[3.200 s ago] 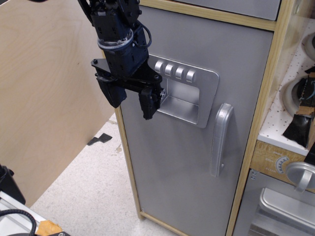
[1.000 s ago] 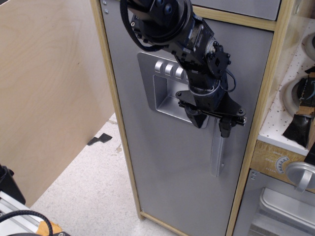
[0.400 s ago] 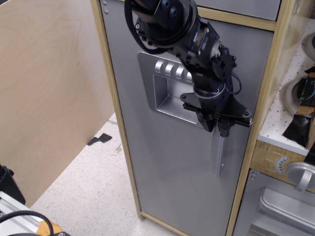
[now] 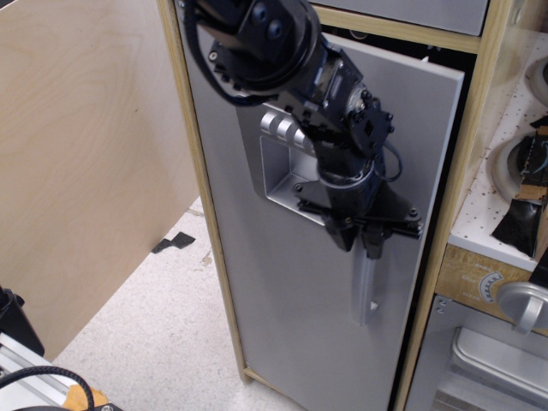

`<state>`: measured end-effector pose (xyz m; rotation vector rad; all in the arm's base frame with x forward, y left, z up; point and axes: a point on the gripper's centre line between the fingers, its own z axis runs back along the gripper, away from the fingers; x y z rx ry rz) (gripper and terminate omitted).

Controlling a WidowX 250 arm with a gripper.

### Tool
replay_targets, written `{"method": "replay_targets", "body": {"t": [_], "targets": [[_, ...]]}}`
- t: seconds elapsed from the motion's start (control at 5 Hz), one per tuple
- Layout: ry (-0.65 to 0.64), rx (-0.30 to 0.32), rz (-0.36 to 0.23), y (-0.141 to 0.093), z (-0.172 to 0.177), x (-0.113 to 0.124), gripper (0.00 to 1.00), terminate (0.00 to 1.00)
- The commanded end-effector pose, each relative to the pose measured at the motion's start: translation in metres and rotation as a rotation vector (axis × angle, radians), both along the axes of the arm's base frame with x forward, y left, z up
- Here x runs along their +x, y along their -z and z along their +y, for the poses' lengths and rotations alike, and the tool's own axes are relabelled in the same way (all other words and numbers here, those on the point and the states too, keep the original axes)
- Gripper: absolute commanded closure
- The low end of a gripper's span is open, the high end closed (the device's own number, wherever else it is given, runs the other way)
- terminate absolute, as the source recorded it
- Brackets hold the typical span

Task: Open fridge

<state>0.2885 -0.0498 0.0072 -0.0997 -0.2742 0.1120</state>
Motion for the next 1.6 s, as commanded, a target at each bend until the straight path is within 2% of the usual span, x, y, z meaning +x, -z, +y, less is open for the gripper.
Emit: {"method": "replay_targets", "body": {"t": [0.0,0.2,0.4,0.6,0.8,1.0,1.2,1.4], "targets": [[-0.063,-0.006,0.036,-0.015,-0.001,-0.044,1.0,0.0],[-0.068,0.005,0.104,-0.019,-0.011,-0.061,0.0,0.0],[-0.029,-0.012,0.118,-0.016,-0.038,-0.06,0.0,0.0],[0.088,-0.046,0.098,-0.012,-0.069,-0.05,0.0,0.0],[0.1,-0.105,0.104,-0.014,-0.094,-0.035,0.0,0.0],[0.145,-0.121,0.087,-0.02,-0.111,-0.021,0.0,0.0],[0.309,-0.044,0.063,-0.028,-0.112,0.006,0.0,0.0],[0.413,0.029,0.034,-0.036,-0.09,0.029,0.0,0.0]]}}
